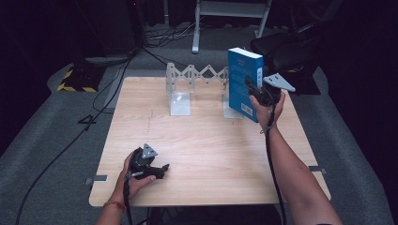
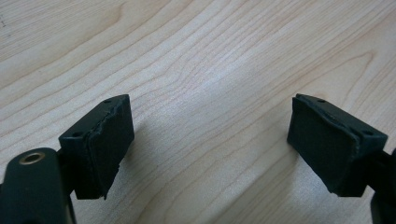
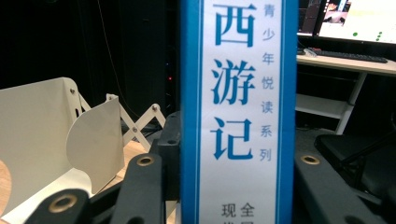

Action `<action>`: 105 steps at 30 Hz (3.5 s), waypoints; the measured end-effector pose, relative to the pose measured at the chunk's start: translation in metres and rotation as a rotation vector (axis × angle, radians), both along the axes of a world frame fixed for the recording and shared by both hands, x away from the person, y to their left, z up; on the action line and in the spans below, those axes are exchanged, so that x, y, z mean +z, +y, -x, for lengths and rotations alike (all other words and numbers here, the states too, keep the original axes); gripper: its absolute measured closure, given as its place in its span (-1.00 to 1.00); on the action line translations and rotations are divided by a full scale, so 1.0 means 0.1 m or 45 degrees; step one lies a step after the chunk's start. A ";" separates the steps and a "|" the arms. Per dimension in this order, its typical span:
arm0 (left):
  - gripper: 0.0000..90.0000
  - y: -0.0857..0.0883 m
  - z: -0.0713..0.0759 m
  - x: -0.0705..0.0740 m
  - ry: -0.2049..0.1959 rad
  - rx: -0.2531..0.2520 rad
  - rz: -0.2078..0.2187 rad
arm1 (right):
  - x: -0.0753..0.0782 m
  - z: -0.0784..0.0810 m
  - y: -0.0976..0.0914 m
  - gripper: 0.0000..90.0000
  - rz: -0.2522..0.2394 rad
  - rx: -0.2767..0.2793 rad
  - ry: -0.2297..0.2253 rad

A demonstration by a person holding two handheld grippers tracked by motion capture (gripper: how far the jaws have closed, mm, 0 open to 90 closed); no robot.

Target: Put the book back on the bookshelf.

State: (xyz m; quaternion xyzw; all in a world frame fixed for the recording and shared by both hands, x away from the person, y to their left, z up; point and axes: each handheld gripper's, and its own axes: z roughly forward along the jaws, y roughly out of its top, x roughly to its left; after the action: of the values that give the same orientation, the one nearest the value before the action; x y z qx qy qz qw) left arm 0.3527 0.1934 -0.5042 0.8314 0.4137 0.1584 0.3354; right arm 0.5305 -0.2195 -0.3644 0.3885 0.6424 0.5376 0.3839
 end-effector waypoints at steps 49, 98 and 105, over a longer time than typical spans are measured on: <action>-0.67 -0.02 0.00 0.00 -0.001 -0.027 -0.003 | -0.65 0.47 -0.47 0.25 0.047 0.125 0.108; -0.67 -0.05 0.00 0.00 0.005 -0.058 0.005 | -0.87 0.16 -0.11 0.34 0.054 0.034 0.243; -0.67 -0.05 0.00 0.00 0.004 -0.059 0.005 | -0.98 0.23 -0.24 0.18 0.058 0.074 0.295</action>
State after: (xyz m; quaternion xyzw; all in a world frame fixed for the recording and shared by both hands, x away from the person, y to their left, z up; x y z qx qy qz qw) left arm 0.3531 0.1889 -0.5044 0.8403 0.3953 0.1484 0.3400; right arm 0.5075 -0.2438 -0.4626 0.4205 0.7055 0.4851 0.3001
